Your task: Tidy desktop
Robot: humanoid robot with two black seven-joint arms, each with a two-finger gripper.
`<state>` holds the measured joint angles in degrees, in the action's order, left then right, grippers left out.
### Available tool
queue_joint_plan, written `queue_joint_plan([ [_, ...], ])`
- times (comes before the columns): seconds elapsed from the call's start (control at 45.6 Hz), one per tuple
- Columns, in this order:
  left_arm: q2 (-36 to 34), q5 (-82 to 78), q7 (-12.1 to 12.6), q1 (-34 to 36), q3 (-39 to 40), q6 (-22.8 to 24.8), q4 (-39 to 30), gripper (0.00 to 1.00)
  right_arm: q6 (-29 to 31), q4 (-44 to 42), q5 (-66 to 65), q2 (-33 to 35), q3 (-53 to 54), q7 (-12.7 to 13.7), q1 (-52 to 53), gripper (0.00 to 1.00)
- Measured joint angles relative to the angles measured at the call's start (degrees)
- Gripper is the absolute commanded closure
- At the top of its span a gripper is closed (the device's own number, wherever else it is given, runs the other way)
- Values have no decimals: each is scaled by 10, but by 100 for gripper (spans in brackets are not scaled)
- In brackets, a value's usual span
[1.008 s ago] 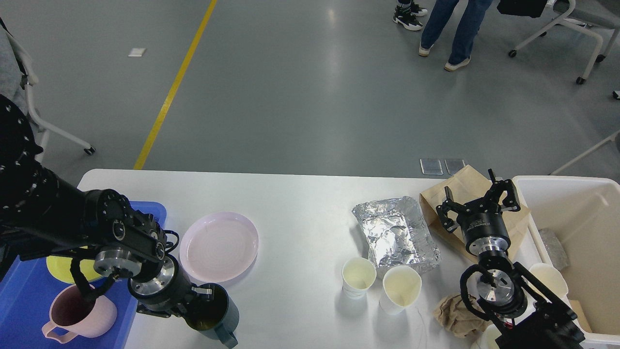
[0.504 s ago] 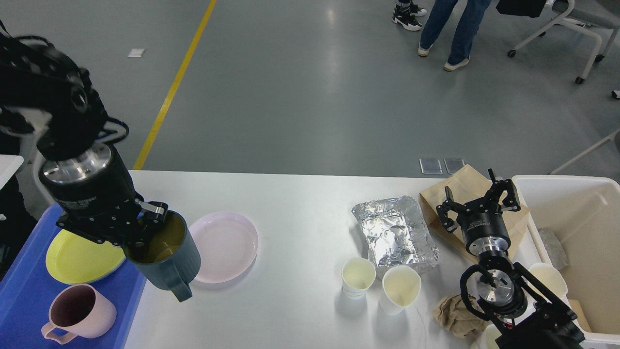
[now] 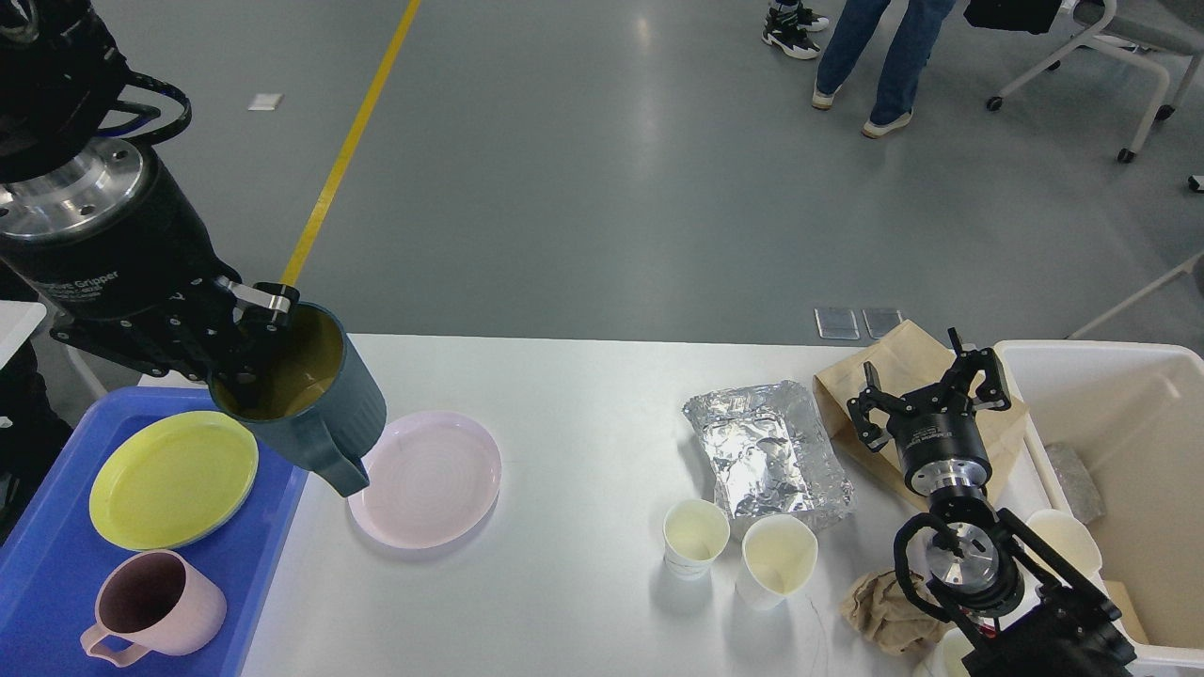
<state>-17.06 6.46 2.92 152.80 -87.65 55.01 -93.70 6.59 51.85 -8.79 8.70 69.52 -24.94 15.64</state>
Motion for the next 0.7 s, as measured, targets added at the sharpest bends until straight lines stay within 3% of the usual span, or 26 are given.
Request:
queue_joint_plan([
  [0.241,-120,-80,9,-99,-43,0,109,98,0,0,0,0,0,0,0,0],
  [0.395,-235,-163,9,-176,-36,0,228,98,0,0,0,0,0,0,0,0],
  [0.701,-355,-265,2,-394,75,0,423,98,0,0,0,0,0,0,0,0],
])
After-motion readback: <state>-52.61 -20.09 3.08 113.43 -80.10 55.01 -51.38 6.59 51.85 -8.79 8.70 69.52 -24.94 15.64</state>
